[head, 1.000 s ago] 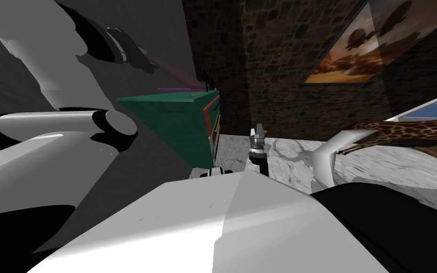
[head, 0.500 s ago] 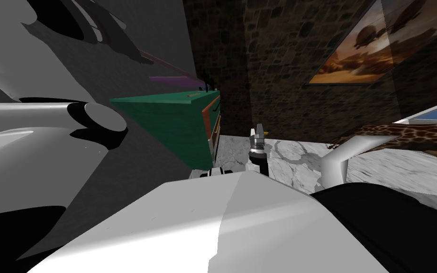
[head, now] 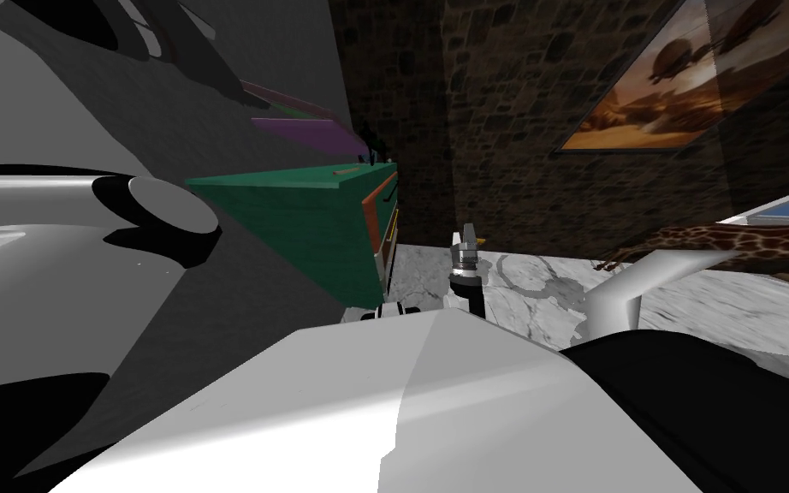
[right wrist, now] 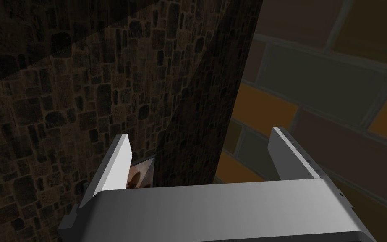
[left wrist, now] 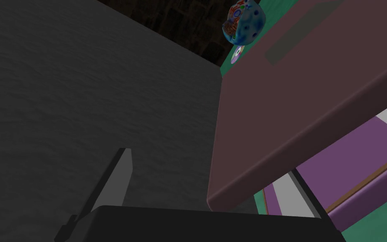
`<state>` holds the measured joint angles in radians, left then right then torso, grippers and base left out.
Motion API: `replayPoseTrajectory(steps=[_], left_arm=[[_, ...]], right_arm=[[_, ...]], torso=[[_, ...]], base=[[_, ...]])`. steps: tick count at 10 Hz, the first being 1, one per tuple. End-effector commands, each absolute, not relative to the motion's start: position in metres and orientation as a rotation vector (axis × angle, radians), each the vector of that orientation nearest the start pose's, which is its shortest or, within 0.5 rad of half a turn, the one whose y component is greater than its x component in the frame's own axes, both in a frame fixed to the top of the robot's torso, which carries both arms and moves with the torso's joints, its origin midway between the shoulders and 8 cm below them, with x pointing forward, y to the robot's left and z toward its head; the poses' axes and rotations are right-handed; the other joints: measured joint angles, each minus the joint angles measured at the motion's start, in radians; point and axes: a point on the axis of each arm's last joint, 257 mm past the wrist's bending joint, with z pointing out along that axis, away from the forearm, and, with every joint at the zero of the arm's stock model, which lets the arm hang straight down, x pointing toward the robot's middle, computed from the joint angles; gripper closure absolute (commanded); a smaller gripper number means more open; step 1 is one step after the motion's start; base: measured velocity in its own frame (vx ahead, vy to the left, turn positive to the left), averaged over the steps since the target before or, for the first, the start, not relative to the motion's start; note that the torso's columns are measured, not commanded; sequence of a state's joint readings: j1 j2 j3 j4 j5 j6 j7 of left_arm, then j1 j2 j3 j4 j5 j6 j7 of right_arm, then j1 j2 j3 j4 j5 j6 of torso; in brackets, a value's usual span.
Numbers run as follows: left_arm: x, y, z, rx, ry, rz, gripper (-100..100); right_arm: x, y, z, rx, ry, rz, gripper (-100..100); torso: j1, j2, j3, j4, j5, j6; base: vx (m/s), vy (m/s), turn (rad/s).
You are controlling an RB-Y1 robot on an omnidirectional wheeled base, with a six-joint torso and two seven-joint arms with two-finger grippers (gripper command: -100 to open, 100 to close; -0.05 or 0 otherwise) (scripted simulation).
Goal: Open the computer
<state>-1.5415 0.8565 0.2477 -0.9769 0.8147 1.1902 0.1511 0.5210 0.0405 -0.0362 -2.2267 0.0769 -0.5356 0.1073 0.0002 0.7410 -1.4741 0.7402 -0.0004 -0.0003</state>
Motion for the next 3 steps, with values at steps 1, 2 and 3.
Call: replayPoseTrajectory(steps=[1, 2, 3], left_arm=[[0.6182, 0.335, 0.3671, -1.428, 1.196, -1.684, 0], [0.6186, 0.335, 0.3662, -1.43, 1.198, -1.683, 0], [0.6189, 0.335, 0.3653, -1.432, 1.199, -1.682, 0]], right_arm=[[0.3451, -0.2896, 0.0004, 0.621, 0.677, 1.103, 0], [0.3451, -0.2896, 0.0004, 0.621, 0.677, 1.103, 0], [0.3451, -0.2896, 0.0004, 0.621, 0.677, 1.103, 0]], torso=[[-0.001, -0.001, 0.0, 0.0, 0.0, 0.0], [-0.001, -0.001, -0.001, -0.001, 0.0, 0.0], [-0.001, -0.002, -0.001, -0.001, 0.0, 0.0]], base=[[0.0, 0.0, 0.0], [0.0, 0.0, 0.0], [0.0, 0.0, 0.0]])
